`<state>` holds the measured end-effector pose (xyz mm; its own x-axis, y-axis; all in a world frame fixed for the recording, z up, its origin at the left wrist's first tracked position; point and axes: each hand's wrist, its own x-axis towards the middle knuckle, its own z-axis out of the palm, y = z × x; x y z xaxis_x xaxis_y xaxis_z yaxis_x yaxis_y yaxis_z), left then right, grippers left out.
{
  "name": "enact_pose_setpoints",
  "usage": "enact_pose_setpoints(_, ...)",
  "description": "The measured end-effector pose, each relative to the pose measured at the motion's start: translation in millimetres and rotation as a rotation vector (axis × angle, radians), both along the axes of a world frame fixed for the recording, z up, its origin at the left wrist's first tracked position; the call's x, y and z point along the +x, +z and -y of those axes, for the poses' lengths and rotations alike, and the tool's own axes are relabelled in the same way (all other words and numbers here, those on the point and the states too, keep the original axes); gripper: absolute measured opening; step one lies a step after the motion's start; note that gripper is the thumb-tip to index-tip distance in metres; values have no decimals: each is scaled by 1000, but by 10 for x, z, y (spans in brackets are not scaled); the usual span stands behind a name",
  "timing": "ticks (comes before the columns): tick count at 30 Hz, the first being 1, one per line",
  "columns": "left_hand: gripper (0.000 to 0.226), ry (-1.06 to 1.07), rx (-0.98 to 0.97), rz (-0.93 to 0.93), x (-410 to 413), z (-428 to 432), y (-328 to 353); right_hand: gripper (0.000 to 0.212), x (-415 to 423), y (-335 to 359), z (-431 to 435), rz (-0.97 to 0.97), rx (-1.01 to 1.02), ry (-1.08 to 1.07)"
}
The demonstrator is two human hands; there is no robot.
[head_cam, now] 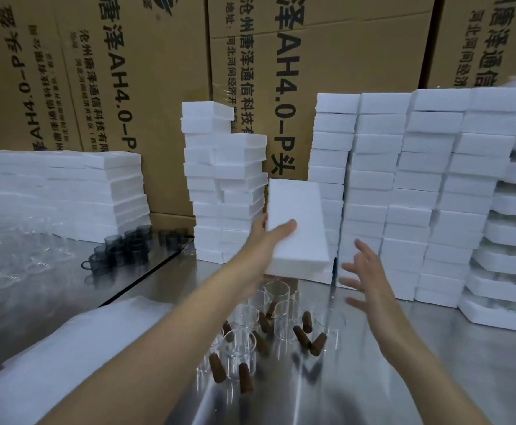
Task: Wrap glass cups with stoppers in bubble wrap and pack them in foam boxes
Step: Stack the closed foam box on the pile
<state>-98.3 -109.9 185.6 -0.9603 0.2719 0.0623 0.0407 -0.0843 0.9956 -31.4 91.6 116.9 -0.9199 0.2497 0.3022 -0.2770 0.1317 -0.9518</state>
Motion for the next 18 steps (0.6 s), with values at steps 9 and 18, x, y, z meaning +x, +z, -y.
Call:
enact_pose_setpoints(9, 58, 127, -178, 224, -1263, -57, -45, 10, -221, -1098, -1036, 167, 26, -463)
enact_pose_setpoints(18, 53, 136, -208, 384, -2153, -393, -607, 7, -388, -1120, -1017, 187, 121, -501)
